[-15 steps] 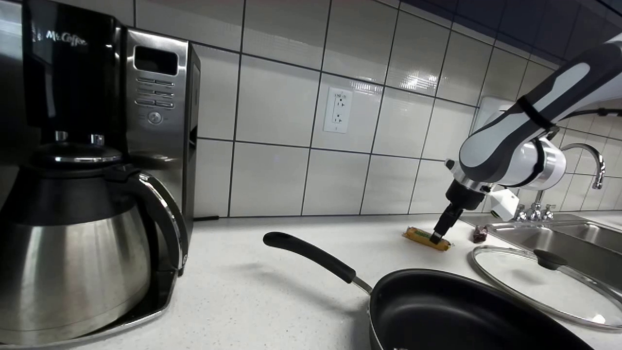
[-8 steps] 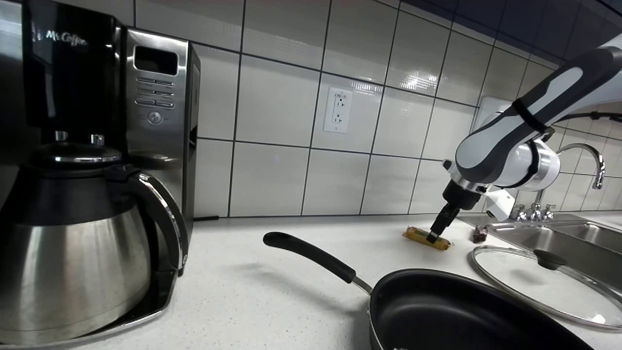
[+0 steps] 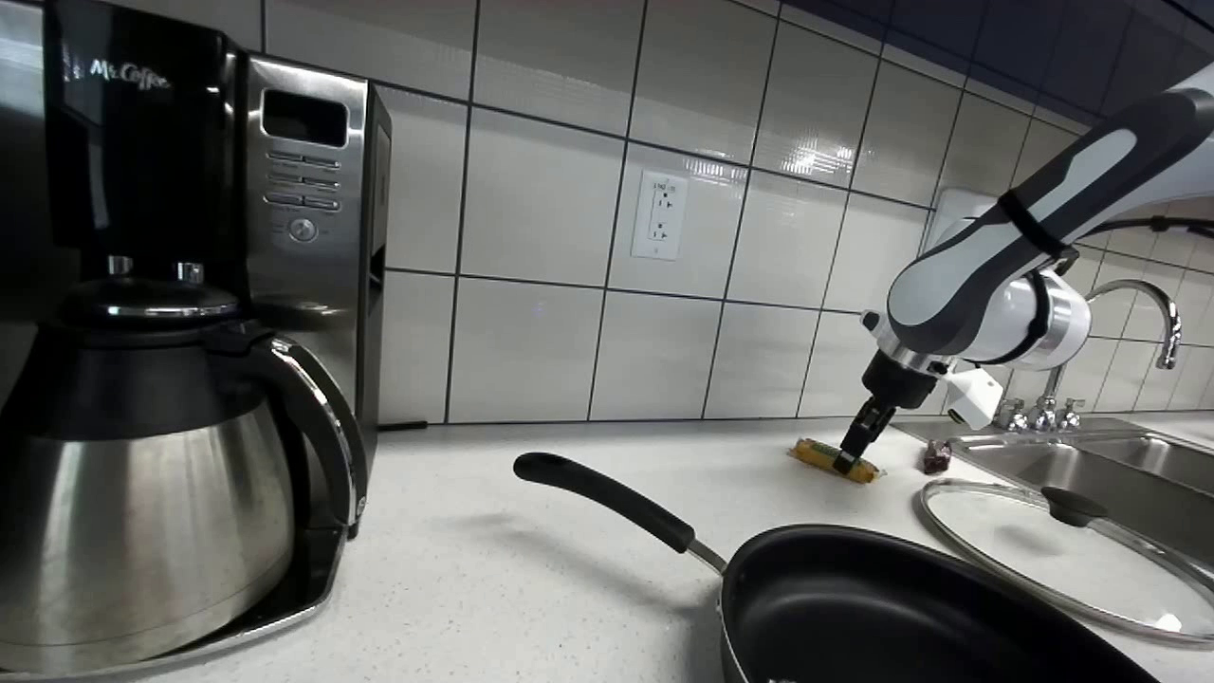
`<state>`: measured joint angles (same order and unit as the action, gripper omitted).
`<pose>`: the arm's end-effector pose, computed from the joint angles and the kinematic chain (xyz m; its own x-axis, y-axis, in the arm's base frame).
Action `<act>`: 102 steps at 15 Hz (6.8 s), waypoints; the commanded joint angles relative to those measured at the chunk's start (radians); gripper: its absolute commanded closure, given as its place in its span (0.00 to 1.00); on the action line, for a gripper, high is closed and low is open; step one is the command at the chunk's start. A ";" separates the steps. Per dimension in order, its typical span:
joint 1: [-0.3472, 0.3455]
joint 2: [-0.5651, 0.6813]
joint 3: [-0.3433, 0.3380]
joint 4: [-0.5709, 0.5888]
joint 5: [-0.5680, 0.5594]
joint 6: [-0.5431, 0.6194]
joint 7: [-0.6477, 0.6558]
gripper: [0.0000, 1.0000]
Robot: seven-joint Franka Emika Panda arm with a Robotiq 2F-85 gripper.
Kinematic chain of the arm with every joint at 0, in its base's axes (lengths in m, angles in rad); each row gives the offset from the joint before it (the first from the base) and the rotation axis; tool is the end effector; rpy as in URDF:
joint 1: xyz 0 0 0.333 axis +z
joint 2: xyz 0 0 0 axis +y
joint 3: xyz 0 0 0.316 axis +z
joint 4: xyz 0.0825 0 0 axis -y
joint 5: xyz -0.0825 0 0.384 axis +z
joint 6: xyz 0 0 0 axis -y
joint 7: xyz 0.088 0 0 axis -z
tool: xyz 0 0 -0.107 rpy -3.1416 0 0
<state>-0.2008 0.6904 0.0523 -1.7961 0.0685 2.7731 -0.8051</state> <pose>0.6704 -0.1068 0.1925 0.8001 0.5463 0.2479 0.5254 -0.8376 0.1497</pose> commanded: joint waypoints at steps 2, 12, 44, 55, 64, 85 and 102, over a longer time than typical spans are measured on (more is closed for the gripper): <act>-0.028 -0.006 0.021 0.030 -0.039 -0.056 0.021 0.84; 0.022 -0.161 -0.016 -0.106 -0.098 -0.017 0.092 0.84; 0.463 -0.540 -0.144 -0.574 -0.550 -0.085 1.057 0.84; 0.412 -0.656 0.015 -0.756 -0.336 -0.082 0.869 0.84; 0.384 -0.621 0.027 -0.772 -0.282 -0.137 0.784 0.84; 0.326 -0.634 0.027 -0.693 -0.169 -0.137 0.734 0.00; 0.181 -0.613 -0.112 -0.626 -0.193 -0.111 0.799 0.00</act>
<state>-0.0116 0.0779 -0.0670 -2.4233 -0.1246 2.6657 -0.0047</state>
